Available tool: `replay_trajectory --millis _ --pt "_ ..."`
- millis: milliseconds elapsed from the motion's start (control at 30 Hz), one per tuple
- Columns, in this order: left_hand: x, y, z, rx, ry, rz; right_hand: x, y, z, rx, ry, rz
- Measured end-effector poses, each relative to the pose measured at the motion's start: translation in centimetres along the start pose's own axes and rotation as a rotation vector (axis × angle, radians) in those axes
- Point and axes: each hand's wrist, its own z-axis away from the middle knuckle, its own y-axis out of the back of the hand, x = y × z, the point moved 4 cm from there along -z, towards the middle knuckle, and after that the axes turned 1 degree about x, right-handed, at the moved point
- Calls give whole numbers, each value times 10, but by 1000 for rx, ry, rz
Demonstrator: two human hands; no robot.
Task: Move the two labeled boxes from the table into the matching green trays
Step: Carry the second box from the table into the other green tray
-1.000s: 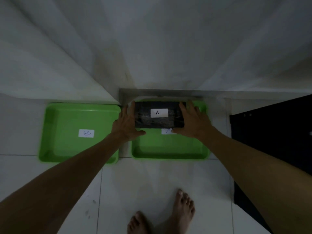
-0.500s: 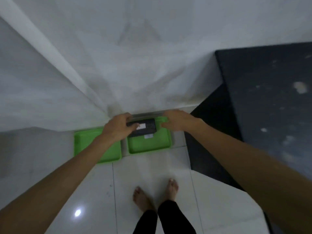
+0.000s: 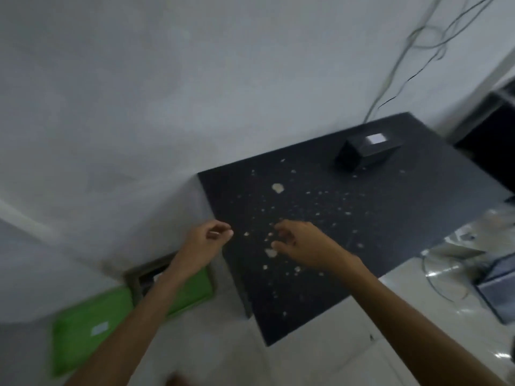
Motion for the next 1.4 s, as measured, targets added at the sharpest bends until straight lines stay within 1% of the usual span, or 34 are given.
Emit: replay_trajectory --millis 33,133,233,367,500,633,767,900,967,1033,1100,1133,1200,1333,1400 --pt "22 -22 0 15 -26 24 23 10 17 12 -27 -23" --pt "77 -93 5 -20 -48 75 87 35 71 80 -123 -85" --pt "116 -158 3 -28 -25 152 141 58 107 126 -151 -124" --pt "149 -230 -8 -42 5 215 204 82 126 160 -164 -163" --pt "174 -280 -28 -65 17 225 254 106 122 245 -201 -229" --pt "192 -311 -67 -49 70 260 296 125 105 302 -229 -292" --pt "214 -332 -119 -29 163 276 328 149 86 321 -266 -371" --pt "236 -343 -169 -81 294 240 360 179 64 330 -309 -429" --pt "239 -351 -192 -119 384 207 380 195 47 329 -325 -450" --pt "235 -359 -209 -172 546 216 396 214 30 336 -340 -450" --pt "227 -396 -263 -165 713 241 456 250 -39 250 -310 -367" --pt "228 -393 -263 -195 715 182 457 257 -44 257 -308 -368" --pt "228 -422 -314 -101 777 167 502 289 -112 114 -232 -269" --pt "243 -415 -334 -39 533 -169 496 303 -121 117 -173 -147" --pt "258 -419 -340 -37 363 -263 505 306 -123 184 -168 -123"
